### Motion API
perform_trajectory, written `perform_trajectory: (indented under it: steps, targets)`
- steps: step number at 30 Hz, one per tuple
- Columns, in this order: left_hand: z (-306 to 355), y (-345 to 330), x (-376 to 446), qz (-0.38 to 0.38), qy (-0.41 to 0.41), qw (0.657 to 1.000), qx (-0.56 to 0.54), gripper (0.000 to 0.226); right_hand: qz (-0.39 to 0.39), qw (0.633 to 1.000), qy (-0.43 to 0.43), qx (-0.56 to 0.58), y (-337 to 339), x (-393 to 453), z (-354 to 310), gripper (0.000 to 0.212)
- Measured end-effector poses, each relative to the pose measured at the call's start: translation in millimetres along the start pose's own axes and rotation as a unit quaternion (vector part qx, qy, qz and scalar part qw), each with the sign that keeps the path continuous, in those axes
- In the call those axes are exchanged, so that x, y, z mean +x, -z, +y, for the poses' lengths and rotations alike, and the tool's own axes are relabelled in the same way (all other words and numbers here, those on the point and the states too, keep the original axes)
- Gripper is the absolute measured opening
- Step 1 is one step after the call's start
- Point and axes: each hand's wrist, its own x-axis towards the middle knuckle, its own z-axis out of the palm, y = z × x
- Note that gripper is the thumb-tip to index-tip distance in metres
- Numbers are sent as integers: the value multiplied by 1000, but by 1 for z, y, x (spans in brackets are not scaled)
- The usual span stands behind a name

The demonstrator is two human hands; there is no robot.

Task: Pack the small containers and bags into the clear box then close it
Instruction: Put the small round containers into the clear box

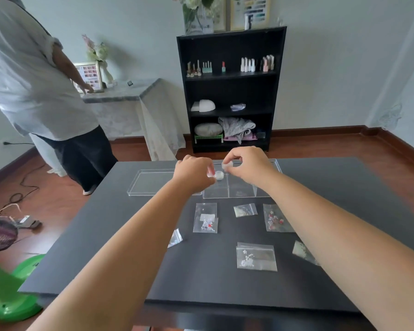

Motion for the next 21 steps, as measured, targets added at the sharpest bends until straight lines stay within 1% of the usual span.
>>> perform_trajectory:
  steps: [2, 5, 6, 8, 10, 13, 16, 18, 21]
  targets:
    - [6, 7, 8, -51, -14, 997, 51, 14, -16, 1000, -13, -5, -4, 1, 3, 6]
    - [14, 20, 19, -163, -33, 983, 74, 18, -10, 1000, -15, 1, -6, 3, 5, 9]
    - [16, 22, 21, -189, -36, 977, 86, 20, -6, 1000, -19, 6, -5, 4, 5, 9]
    - [19, 24, 24, -211, -38, 968, 127, 25, 2, 1000, -25, 7, -5, 4, 8, 9]
    - [19, 21, 26, -214, -40, 966, 142, 29, 11, 1000, -24, 5, -5, 3, 11, 8]
    - [17, 19, 26, -200, -50, 969, 139, 26, 10, 999, -29, 6, -6, 2, 15, 7]
    - [10, 20, 22, -151, -61, 978, 129, 14, 0, 999, -33, 1, -5, 4, 14, 6]
    - [2, 22, 15, -105, -63, 988, 95, 6, -15, 999, -30, 5, -5, 6, 11, 6]
    - [-14, 17, -5, -3, -50, 999, -18, 5, -46, 999, -12, -4, -5, 9, 4, 8]
